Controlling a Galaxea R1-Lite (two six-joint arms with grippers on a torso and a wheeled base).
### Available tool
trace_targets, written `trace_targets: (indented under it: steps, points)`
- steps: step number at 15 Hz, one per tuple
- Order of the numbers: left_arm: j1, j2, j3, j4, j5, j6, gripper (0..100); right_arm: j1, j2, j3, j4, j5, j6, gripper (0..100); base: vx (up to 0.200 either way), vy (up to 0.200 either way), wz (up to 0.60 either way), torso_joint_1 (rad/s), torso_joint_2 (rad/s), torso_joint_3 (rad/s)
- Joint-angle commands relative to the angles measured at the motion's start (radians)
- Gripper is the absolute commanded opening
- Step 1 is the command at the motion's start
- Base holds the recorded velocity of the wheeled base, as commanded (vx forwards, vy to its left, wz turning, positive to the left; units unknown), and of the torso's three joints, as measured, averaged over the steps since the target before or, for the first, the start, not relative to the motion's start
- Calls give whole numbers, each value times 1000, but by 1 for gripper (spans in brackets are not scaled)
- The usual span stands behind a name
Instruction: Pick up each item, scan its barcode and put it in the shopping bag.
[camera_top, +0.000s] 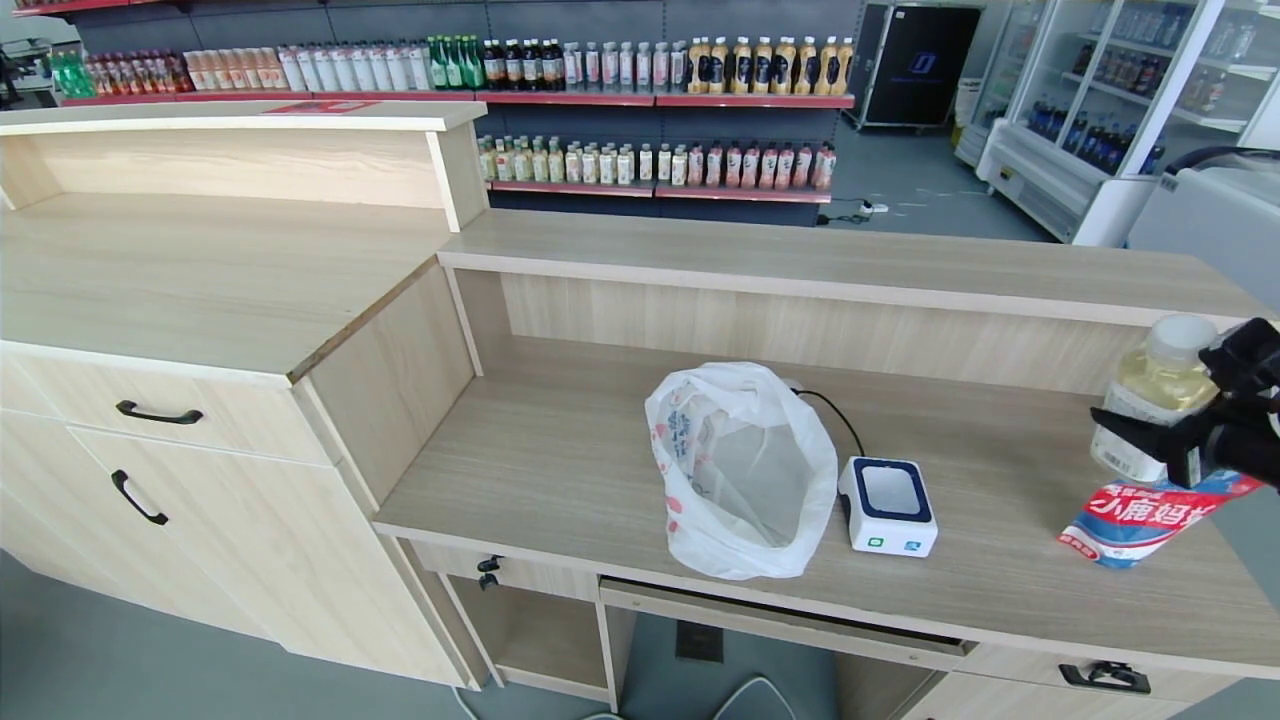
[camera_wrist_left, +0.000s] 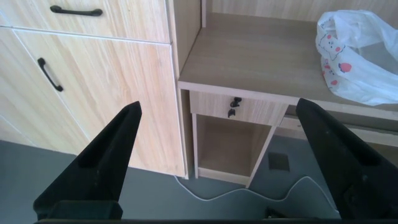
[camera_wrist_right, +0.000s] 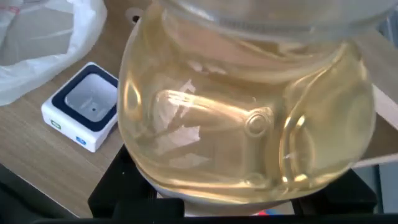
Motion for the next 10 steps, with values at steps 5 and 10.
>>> trace_targets:
  steps: [5,10]
  points:
    - [1,0,0,0,0,0,100,-42,-175,113,-2,-243,138,0,0,0,0,0,0,0]
    - [1,0,0,0,0,-1,100,80,-97,99,-150,-292,203,0,0,0,480,1,2,2]
